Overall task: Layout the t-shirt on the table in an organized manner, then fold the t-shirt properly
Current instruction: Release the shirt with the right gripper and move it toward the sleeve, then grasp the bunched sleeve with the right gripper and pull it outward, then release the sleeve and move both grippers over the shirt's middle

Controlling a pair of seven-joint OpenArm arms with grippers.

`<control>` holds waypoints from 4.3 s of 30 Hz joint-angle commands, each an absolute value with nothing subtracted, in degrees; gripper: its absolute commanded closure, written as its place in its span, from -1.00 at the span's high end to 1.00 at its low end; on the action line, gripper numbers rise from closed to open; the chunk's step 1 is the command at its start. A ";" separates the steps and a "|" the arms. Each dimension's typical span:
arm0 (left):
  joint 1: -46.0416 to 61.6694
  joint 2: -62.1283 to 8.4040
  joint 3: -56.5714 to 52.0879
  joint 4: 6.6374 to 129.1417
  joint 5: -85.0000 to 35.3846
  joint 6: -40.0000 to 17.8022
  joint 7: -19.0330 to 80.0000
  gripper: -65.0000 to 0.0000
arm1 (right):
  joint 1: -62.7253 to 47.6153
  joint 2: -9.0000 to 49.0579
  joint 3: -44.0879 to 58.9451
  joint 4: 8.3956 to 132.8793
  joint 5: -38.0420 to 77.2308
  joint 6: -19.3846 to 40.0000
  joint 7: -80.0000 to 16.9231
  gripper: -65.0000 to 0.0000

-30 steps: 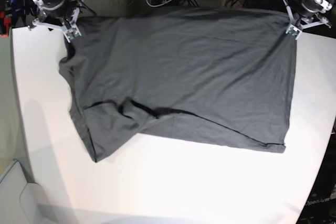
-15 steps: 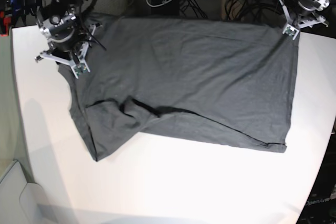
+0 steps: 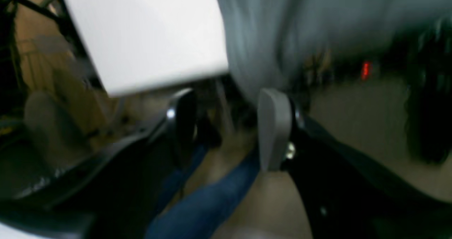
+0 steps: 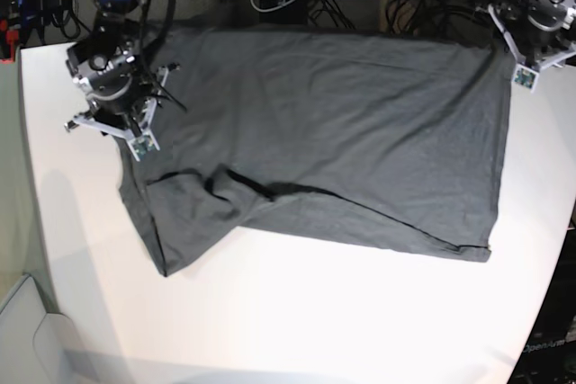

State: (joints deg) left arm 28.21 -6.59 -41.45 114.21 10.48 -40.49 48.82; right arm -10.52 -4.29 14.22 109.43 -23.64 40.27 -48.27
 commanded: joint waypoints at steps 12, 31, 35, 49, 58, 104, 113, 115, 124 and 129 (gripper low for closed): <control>11.82 -4.70 -42.15 113.36 11.65 -40.00 53.76 -0.12 | 3.91 -3.47 14.20 102.11 -23.78 40.00 -47.69 -0.29; 9.36 -4.70 -42.15 113.27 11.65 -40.00 56.75 -0.12 | 16.31 0.40 14.29 80.04 -23.52 40.00 -43.82 0.19; 9.36 -4.70 -42.07 113.19 11.65 -40.00 56.75 -0.12 | 16.31 0.22 14.29 80.13 -23.52 40.00 -43.74 0.19; 9.27 -4.62 -41.98 113.10 11.65 -40.00 56.75 -0.12 | 15.78 -1.10 14.29 79.60 -23.34 40.00 -41.80 -0.35; 9.27 -4.62 -41.98 113.10 11.65 -40.00 56.75 -0.12 | 16.31 -1.98 10.42 76.44 -23.34 40.00 -41.80 -0.75; 9.89 -3.21 -42.33 113.89 12.18 -40.00 56.84 -0.12 | 48.13 -3.74 8.66 49.19 -23.43 40.00 -27.38 -0.87; 9.36 -2.95 -42.42 114.07 17.80 -40.00 56.84 -0.12 | 54.29 -1.27 8.75 45.67 -23.43 40.00 -19.30 -0.87; 9.36 -3.12 -42.33 114.07 17.80 -40.00 56.84 -0.12 | 54.99 -0.48 8.84 45.32 -23.25 40.00 -17.01 -0.87; 9.27 -3.12 -42.33 114.07 17.80 -40.00 56.84 -0.12 | 55.08 3.91 11.21 42.33 -17.63 40.00 -8.13 -0.86; 9.27 -3.21 -42.33 114.07 17.80 -40.00 56.84 -0.12 | 55.87 5.58 11.30 37.76 -17.54 37.58 -3.56 -0.86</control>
